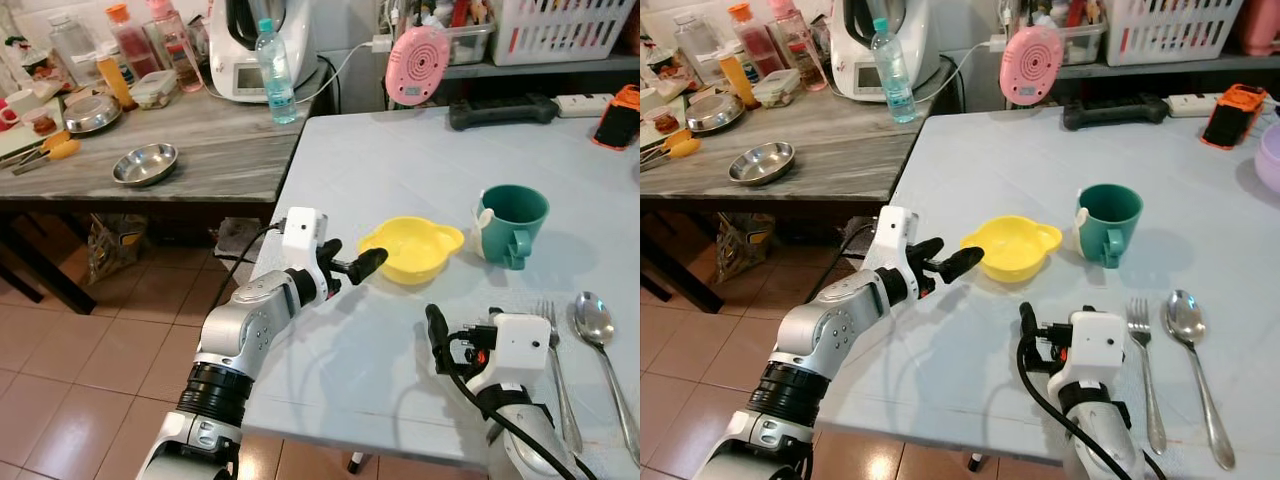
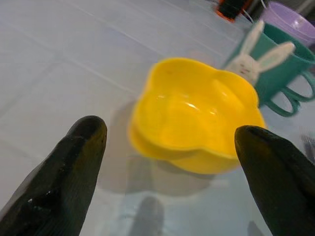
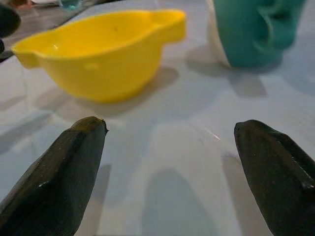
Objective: Setting the table
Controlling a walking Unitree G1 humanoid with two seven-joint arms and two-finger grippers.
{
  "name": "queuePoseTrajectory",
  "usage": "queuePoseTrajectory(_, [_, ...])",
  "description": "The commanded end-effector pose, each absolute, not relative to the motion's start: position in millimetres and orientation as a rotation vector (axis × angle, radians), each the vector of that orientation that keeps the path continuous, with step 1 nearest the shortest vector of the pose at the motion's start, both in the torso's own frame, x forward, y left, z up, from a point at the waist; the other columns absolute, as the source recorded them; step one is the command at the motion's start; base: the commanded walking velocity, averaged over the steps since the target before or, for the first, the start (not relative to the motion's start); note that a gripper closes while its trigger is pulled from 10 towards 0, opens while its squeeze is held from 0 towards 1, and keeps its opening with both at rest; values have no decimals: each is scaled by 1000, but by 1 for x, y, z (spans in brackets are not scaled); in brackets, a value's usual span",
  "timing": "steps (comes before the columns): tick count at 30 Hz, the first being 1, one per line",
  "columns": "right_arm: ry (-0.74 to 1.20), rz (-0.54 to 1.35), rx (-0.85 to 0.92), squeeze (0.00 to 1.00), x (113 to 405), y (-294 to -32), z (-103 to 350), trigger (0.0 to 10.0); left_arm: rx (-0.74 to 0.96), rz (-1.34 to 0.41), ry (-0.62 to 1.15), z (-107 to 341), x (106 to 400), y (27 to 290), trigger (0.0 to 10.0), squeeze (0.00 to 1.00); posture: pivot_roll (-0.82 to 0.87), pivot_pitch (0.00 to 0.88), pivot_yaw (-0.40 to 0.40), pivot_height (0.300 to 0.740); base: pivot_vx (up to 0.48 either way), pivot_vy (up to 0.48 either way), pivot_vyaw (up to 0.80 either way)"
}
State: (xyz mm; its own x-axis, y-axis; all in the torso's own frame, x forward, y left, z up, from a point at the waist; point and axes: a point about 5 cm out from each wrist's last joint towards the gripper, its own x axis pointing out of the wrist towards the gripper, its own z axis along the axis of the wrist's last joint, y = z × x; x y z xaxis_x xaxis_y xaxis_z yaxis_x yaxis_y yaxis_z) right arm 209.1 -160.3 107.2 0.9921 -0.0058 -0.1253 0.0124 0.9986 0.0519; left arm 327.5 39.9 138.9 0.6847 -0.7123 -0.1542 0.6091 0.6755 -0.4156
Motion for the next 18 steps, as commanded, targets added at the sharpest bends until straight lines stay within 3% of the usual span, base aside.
queuePoseTrajectory(1, [116,0,59,0,208,-157,112,10000,-329,-750,333,138,330,39,10000,0,-249,65,189,740,0,0,0])
queuePoseTrajectory(18, [118,31,32,0,211,-146,114,10000,-409,-621,400,141,351,35,10000,0,-264,60,196,740,0,0,0])
